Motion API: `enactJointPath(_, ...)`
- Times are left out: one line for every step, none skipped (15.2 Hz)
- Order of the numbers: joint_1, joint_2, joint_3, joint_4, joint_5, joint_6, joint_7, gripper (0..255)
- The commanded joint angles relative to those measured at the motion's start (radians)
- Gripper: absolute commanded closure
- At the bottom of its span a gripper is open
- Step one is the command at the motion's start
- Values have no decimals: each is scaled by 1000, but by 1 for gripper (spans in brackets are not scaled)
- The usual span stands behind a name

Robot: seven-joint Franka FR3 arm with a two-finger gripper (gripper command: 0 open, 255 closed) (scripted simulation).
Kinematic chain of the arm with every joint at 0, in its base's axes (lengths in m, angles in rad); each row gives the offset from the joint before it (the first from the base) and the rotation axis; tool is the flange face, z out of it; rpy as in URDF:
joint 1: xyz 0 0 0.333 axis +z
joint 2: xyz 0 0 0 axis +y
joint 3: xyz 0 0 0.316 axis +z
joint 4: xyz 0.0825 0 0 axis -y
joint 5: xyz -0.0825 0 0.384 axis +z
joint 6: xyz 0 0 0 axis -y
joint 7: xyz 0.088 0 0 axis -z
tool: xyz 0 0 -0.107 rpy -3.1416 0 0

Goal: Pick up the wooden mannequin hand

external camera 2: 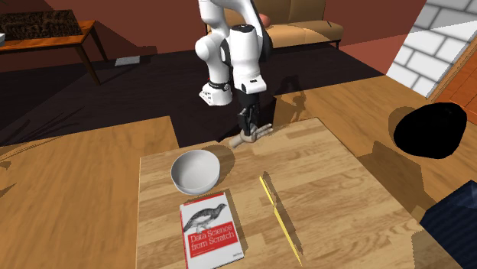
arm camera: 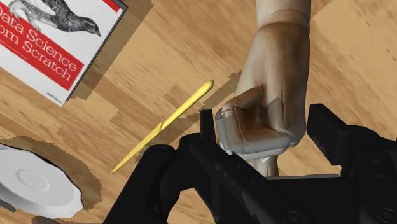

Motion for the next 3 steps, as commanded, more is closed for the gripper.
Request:
enactJointPath(-5, -23, 6, 12, -22, -32, 16, 255)
enactJointPath(-6, -25, 6, 13, -23, -34, 17, 255)
enactJointPath(-6, -25, 6, 13, -23, -34, 17, 255)
